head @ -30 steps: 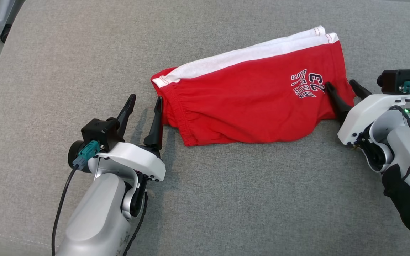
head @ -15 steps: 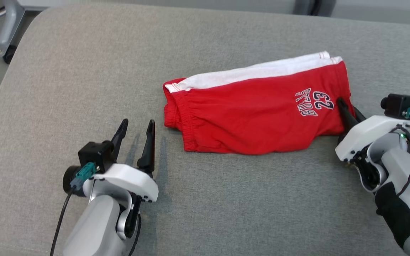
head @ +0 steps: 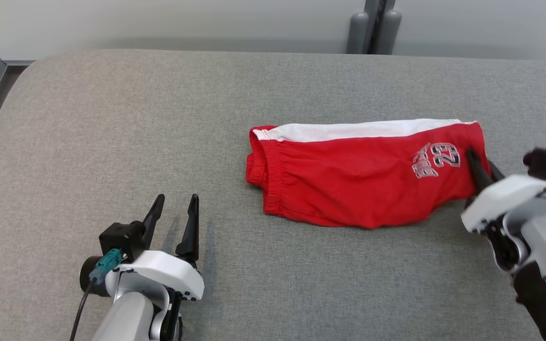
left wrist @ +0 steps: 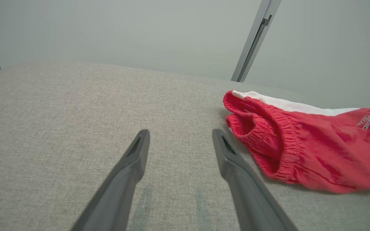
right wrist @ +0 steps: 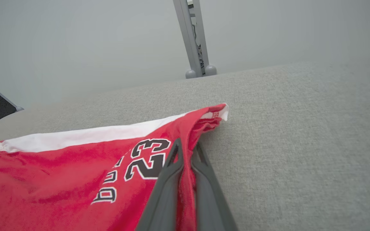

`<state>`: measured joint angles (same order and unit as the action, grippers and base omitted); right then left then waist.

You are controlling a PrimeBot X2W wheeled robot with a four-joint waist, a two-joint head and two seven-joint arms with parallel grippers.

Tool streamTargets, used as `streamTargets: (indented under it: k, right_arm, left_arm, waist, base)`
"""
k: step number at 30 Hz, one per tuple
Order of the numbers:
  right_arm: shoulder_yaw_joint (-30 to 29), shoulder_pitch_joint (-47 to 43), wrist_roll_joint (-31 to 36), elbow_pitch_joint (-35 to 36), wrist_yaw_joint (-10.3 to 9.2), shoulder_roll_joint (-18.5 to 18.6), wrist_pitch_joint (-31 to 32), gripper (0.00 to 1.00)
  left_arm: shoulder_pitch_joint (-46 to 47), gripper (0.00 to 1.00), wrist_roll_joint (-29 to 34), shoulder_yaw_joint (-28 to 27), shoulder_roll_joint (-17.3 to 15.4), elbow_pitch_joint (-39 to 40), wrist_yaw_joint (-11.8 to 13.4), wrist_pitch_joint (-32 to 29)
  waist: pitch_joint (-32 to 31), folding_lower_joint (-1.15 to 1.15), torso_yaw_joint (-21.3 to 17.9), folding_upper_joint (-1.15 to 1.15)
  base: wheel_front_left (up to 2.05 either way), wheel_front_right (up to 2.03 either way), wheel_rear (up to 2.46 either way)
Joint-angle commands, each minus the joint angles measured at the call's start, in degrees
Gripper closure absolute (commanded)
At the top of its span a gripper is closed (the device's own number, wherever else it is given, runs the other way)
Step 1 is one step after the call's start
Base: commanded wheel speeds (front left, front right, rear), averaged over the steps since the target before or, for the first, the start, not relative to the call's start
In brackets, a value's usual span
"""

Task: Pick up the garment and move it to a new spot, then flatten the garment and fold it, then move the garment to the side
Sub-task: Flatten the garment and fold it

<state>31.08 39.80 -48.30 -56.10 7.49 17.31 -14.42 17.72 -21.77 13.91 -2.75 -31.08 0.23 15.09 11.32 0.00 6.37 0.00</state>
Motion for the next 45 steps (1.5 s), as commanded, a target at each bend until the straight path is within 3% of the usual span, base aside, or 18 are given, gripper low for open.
streamTargets:
  k: [1, 13, 19, 20, 21, 27, 31, 36, 45]
  right_arm:
    - [0.3, 1.9, 0.7, 1.2, 0.0, -0.2, -0.6, 1.0]
    - [12.2, 4.5, 3.8, 13.0, 0.0, -9.6, 1.4, 1.0]
    - [17.7, 2.9, 3.1, 12.8, 0.0, -13.0, 2.6, 1.0]
    - [18.6, 2.7, 3.2, 12.1, 0.0, -13.3, 2.7, 0.8]
    - [18.9, 2.5, 2.9, 11.6, 0.0, -13.6, 2.5, 0.0]
    - [19.1, 1.7, 1.2, 9.3, 0.0, -14.1, 0.3, 0.0]
    - [15.2, 1.7, 1.8, 7.4, 0.0, -14.2, -0.8, 0.0]
    - [2.4, -1.7, 8.0, 8.9, 0.0, -12.3, -0.8, 0.0]
    - [-18.2, -12.4, 20.6, 15.7, 0.0, -12.2, -0.8, 0.0]
  left_arm:
    - [-0.7, 0.0, -0.2, -0.1, -0.3, 0.2, -0.1, 0.1]
    - [-1.8, 0.0, -1.7, 1.4, -0.3, 0.2, -0.1, 0.1]
    - [-0.9, 0.0, -1.4, 1.7, -0.3, 0.2, -0.3, 0.1]
    - [-0.8, 0.0, -1.5, 1.8, -0.3, 0.1, -0.2, 0.1]
    - [-0.7, 0.0, -1.4, 2.0, -0.3, 0.1, -0.1, 0.1]
    - [-0.9, 0.0, -0.5, 1.7, -0.3, -0.1, 0.3, 0.1]
    - [-1.9, 0.0, 0.8, 0.3, -0.3, 0.1, 0.7, 0.1]
    - [-2.9, 0.0, 3.1, -2.3, -0.3, 1.3, 1.3, 0.1]
    - [-5.2, 0.0, 4.5, -7.3, -0.3, 3.1, 1.3, 0.1]
  waist:
    - [0.1, 0.0, 0.1, 0.0]
    - [-1.0, 0.0, 4.3, 0.0]
    - [-1.1, 0.0, 5.6, 0.0]
    - [-1.1, 0.0, 5.7, 0.0]
    - [-1.1, 0.0, 5.8, 0.0]
    - [-1.6, 0.0, 4.8, 0.0]
    - [-2.5, 0.0, 3.1, 0.0]
    - [-3.0, 0.0, 0.3, 0.0]
    - [-3.6, 0.0, -3.3, 0.0]
  base:
    - [0.0, 0.0, 0.0]
    - [0.0, 0.0, 0.0]
    - [0.0, 0.0, 0.0]
    - [0.0, 0.0, 0.0]
    - [0.0, 0.0, 0.0]
    - [0.0, 0.0, 0.0]
    - [0.0, 0.0, 0.0]
    - [0.0, 0.0, 0.0]
    - [0.0, 0.0, 0.0]
